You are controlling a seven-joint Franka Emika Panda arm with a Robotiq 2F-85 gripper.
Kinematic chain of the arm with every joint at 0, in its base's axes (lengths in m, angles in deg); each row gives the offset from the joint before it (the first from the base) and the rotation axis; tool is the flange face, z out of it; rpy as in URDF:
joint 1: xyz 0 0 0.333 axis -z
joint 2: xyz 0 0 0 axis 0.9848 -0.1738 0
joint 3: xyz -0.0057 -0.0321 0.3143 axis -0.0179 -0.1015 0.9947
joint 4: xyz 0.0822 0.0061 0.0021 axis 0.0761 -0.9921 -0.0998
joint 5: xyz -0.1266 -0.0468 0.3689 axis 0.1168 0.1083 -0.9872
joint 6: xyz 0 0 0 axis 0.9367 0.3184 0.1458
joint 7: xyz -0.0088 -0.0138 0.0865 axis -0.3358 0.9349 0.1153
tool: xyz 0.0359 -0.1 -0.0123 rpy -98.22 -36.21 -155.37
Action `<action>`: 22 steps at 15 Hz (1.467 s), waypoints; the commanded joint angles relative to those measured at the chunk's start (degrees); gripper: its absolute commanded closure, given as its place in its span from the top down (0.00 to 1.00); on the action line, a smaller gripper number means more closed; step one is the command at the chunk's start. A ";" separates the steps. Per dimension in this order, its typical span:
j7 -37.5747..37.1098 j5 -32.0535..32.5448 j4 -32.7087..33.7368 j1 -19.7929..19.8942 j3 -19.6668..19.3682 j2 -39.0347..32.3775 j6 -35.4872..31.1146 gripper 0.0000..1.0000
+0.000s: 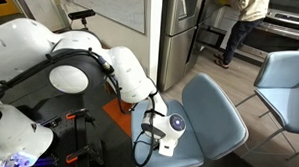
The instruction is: Move the bowl to the left
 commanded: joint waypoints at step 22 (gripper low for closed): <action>8.05 -0.03 3.97 -3.43 10.07 1.19 -8.77 0.03</action>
